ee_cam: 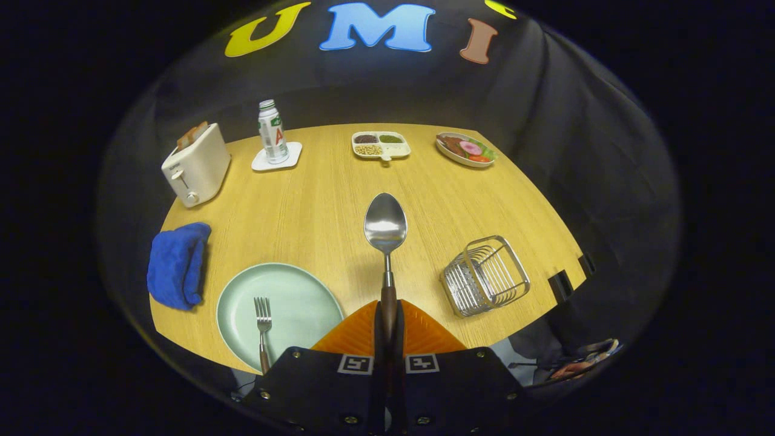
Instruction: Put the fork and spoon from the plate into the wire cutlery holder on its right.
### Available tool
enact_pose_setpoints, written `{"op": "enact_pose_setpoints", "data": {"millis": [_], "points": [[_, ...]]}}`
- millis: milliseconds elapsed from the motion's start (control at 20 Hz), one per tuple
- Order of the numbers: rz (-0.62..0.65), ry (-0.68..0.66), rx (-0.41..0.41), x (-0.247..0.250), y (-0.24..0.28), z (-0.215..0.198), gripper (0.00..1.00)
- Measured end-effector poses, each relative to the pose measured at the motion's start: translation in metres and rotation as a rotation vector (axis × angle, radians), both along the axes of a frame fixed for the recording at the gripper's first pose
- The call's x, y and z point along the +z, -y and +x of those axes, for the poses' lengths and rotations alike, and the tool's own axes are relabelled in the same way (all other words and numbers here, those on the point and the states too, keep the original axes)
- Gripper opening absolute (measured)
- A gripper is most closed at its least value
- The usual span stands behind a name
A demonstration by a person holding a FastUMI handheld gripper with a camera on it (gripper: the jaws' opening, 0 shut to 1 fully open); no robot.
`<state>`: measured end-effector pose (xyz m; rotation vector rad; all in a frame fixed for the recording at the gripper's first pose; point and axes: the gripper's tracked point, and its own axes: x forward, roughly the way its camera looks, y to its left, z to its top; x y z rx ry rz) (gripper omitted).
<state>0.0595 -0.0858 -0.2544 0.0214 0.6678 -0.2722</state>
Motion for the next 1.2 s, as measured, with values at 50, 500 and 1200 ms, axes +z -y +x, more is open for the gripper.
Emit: {"op": "enact_pose_setpoints", "data": {"millis": [50,500,1200], "points": [[0.005,0.001,-0.02,0.002,0.007,-0.001,0.05],[0.148,-0.025,-0.24,-0.002,0.065,-0.032,0.05],[0.31,-0.189,-0.272,-0.018,0.081,-0.04,0.05]]}}
